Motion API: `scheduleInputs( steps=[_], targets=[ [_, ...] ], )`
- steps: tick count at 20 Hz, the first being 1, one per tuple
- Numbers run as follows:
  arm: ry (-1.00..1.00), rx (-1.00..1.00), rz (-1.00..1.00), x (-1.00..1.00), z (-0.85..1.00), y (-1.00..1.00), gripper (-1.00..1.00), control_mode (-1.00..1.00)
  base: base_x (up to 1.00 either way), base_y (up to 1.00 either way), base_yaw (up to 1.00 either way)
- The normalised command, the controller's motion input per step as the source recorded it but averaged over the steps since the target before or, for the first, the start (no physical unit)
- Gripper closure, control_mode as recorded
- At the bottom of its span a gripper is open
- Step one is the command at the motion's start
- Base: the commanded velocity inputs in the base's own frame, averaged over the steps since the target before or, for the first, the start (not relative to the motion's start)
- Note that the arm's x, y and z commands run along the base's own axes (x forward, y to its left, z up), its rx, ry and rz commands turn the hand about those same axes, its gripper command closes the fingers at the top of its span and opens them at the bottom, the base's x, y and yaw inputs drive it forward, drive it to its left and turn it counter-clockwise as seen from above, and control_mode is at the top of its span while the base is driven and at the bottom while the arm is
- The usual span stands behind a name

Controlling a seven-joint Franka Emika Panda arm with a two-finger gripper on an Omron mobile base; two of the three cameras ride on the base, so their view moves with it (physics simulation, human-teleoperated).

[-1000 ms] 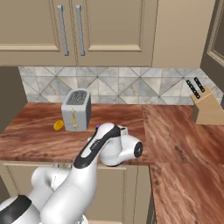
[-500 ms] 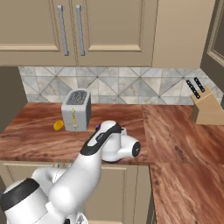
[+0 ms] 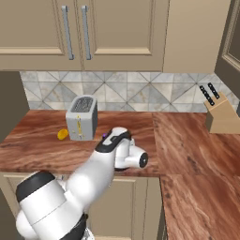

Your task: Place the beer on the top shelf of the fridge to keep it out of children's reach, and place the eggplant and mango on lower shelves for easy access.

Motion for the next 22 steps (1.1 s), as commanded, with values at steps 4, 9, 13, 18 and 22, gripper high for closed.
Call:
scheduleInputs(
  steps=[4, 9, 13, 18, 22],
  targets=[
    [0.0, 0.0, 0.0, 0.32, -0.16, 0.0, -1.0, -1.0, 0.0, 0.0, 0.0],
    [0.02, 0.0, 0.01, 0.2, -0.07, 0.02, -1.0, -1.0, 0.0, 0.0, 0.0],
    [0.02, -0.02, 0.06, 0.0, -0.03, 0.26, -1.0, -1.0, 0.0, 0.0, 0.0],
    [0.01, -0.04, 0.07, 0.0, -0.01, 0.3, -1.0, -1.0, 0.0, 0.0, 0.0],
    [0.02, -0.01, 0.07, 0.0, 0.0, 0.11, 1.0, -1.0, 0.0, 0.0, 0.0]
  ],
)
